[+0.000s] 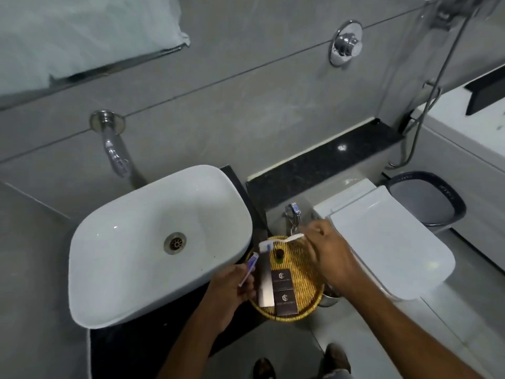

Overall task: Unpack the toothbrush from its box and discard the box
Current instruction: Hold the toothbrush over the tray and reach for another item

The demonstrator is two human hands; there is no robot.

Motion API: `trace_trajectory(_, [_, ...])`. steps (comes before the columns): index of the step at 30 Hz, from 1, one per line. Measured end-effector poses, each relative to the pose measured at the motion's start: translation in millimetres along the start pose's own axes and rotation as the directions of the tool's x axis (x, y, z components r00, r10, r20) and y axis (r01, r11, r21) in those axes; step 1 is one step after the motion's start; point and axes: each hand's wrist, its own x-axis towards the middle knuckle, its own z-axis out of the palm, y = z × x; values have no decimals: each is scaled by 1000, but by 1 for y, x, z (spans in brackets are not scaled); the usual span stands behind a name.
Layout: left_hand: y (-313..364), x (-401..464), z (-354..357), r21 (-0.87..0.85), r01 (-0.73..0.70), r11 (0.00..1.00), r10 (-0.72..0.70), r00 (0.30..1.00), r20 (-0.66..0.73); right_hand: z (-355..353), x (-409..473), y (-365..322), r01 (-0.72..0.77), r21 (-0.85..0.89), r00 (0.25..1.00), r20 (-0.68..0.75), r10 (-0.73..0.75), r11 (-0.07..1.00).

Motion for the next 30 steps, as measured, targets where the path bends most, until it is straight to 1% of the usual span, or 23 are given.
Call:
trace_trajectory(1, [-5,-1,-2,-3,-12,1000,12,1000,-16,7,-7,-1,-164,77,986,-14,166,983])
trace_trajectory(2, [-10,-3,-2,0,-21,1000,21,999,-31,16,-14,-3,-298,133,954,-1,300,945])
trace_trajectory(3, [-15,-4,-1,8,-29,1000,29,998,-49,25,-20,-6,-394,169,918,28,395,904])
trace_trajectory(5, [-23,-7,3,42,-30,999,34,995,-92,40,-29,-12,-527,223,850,121,513,820])
trace_trajectory(7, [-30,-7,9,72,-13,997,22,991,-132,50,-34,-15,-603,194,795,216,566,774])
trace_trajectory(10, [-38,-6,16,124,12,992,10,985,-174,59,-33,-14,-659,66,731,293,616,750])
trace_trajectory(14, [-48,-5,19,142,33,989,-3,977,-212,68,-22,-18,-719,-26,649,331,685,694])
trace_trajectory(16, [-53,-4,19,135,41,990,-9,975,-223,71,-20,-23,-746,-28,621,332,710,666])
trace_trajectory(19, [-57,-2,18,125,45,991,-14,971,-238,74,-21,-27,-764,9,608,348,714,646])
trace_trajectory(22, [-59,-2,18,127,39,991,-7,969,-245,78,-23,-27,-803,15,561,359,746,596])
trace_trajectory(24, [-60,-2,20,136,38,990,-3,969,-246,79,-24,-29,-816,31,552,343,760,578])
trace_trajectory(26, [-60,-2,21,151,33,988,5,970,-243,78,-23,-32,-803,-4,561,330,759,596])
trace_trajectory(28, [-59,-1,23,183,28,983,17,971,-240,73,-21,-35,-776,-45,587,316,746,630])
trace_trajectory(30, [-56,0,25,232,5,973,48,974,-223,66,-20,-38,-755,-21,626,274,730,656])
